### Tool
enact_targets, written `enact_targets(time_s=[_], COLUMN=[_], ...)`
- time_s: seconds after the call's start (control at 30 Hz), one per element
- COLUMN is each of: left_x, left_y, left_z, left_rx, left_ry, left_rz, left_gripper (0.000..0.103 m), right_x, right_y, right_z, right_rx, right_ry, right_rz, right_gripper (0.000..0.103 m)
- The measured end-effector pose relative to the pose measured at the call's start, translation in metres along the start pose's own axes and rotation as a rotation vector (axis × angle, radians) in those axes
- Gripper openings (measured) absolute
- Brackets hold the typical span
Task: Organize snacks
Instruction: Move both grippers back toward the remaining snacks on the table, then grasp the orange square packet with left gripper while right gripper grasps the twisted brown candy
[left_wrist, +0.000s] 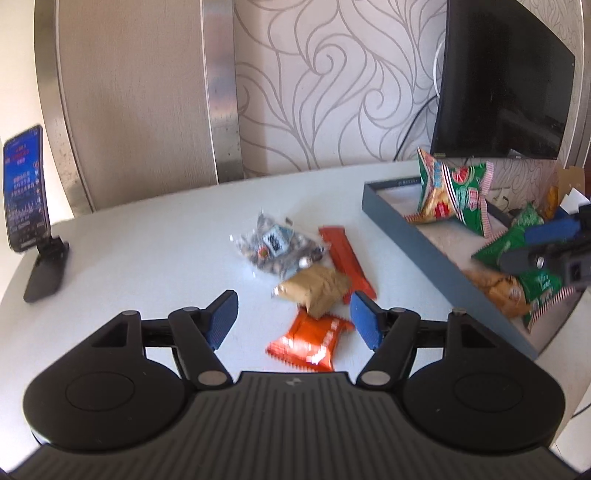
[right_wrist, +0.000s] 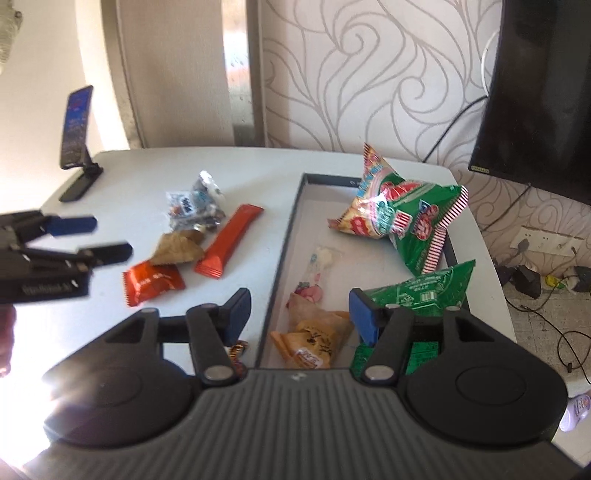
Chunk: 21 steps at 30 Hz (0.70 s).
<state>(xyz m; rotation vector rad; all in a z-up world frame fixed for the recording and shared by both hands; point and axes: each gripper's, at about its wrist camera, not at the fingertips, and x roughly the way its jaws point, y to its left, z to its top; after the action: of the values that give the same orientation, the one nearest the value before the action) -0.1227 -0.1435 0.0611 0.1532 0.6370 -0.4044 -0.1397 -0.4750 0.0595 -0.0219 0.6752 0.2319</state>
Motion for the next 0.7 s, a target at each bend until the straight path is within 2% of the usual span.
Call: enact_targets(time_s=[0.17, 0.43, 0.47, 0.57, 0.7], left_x=[0.015, 0.049, 0.053, 0.058, 0.056], left_y=[-0.003, -0.003, -0.003, -0.004, -0.006], left_z=[-0.025, -0.020, -0.019, -0.020, -0.024], left_rx=[0.027, 0.098, 0.104, 0.117, 0.127], left_ry=[0.050, 0.060, 0.062, 0.074, 0.054], left_rz=[-0.002, -0.035, -0.049, -0.091, -0.103], left_gripper=[0.072, 0.071, 0.070, 0.056, 0.049], right_x=[-0.010, -0.003, -0.002, 0.000, 0.006], right_y=[0.016, 0.035, 0.037, 0.044, 0.051], right_z=[-0.004, -0.015, -0.016, -0.019, -0.023], right_rx=[-0.042, -0.106, -0.116, -0.154, -0.196], right_ry=[-0.014, 0.044, 0.050, 0.066, 0.101], right_rz=[0.070, 0.136, 0.140, 0.153, 0.171], right_gripper=[0.060, 0.060, 0.060, 0.059, 0.052])
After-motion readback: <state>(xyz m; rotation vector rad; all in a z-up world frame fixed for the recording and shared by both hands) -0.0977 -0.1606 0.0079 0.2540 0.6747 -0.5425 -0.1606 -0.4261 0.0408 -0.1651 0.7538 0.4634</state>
